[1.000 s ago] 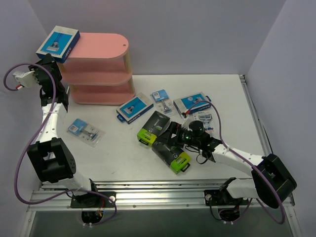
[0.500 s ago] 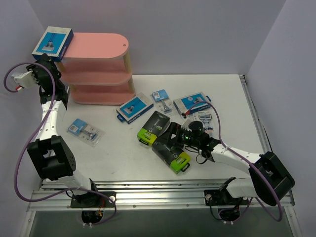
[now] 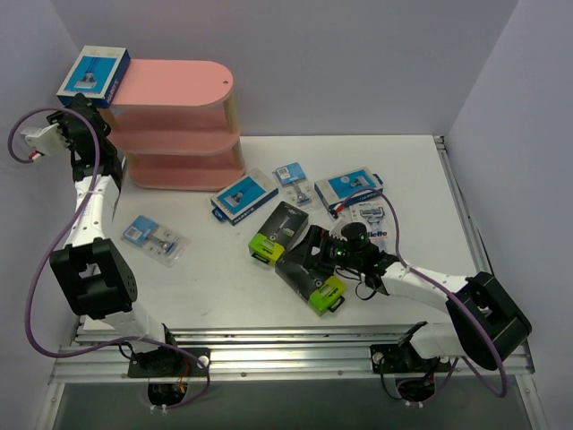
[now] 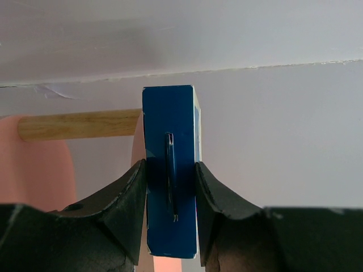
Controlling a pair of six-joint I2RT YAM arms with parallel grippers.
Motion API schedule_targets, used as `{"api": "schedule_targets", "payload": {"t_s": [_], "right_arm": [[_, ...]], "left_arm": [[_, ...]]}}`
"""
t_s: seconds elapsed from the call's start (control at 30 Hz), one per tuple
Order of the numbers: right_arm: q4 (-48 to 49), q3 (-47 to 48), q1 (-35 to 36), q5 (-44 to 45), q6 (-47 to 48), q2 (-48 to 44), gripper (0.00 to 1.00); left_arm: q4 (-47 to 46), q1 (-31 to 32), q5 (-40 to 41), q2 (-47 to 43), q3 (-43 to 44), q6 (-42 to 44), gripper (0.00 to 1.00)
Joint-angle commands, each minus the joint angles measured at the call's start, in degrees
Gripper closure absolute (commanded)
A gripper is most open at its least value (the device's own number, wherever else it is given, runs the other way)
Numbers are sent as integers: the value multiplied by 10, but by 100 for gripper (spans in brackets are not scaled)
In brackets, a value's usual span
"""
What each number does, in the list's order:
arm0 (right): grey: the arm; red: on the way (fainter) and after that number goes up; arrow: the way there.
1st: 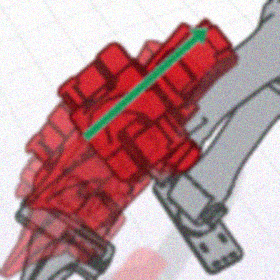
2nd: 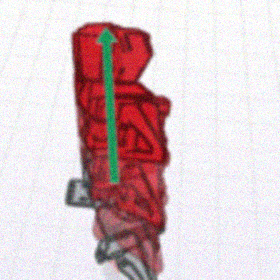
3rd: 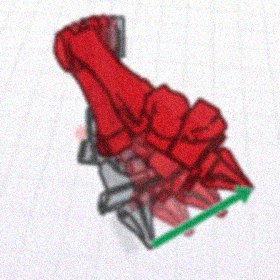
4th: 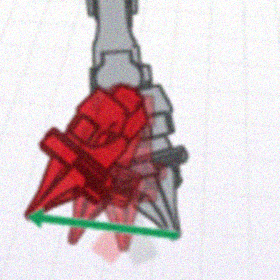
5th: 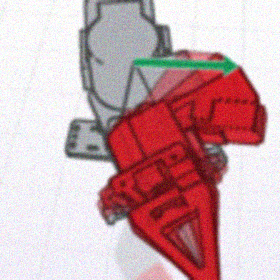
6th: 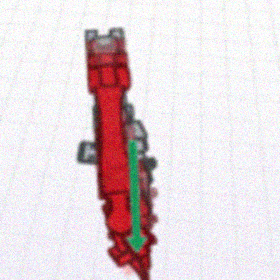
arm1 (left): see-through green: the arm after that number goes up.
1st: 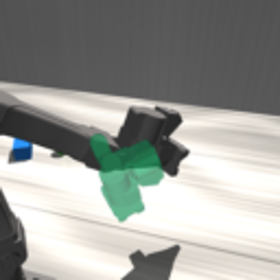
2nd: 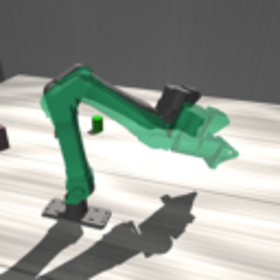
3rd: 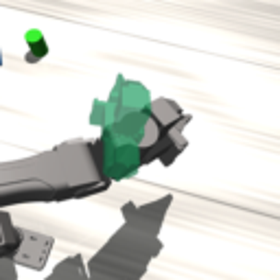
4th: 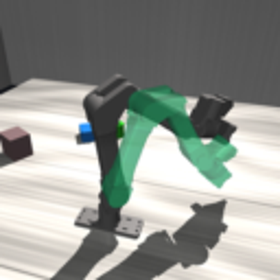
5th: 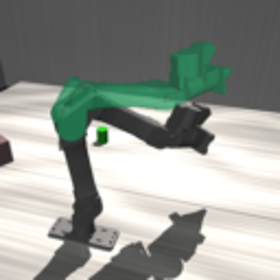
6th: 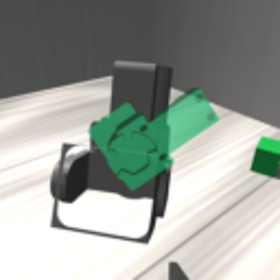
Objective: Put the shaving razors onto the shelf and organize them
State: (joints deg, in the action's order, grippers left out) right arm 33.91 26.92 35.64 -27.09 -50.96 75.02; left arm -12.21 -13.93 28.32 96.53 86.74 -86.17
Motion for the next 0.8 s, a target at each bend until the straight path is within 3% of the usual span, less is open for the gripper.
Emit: {"api": "schedule_targets", "payload": {"t_s": [0.0,0.3,0.53,0.77], "right_arm": [[31,1,-3,-6,-3,3,9],[34,-8,-4,-4,-2,4,9],[39,-13,-5,-2,-6,3,9],[43,-16,-5,1,-10,5,9]], "left_arm": [[-12,0,10,1,43,-6,98],[-14,2,10,12,48,-6,98],[-12,8,13,19,60,-3,92],[-13,9,10,21,62,1,78]]}}
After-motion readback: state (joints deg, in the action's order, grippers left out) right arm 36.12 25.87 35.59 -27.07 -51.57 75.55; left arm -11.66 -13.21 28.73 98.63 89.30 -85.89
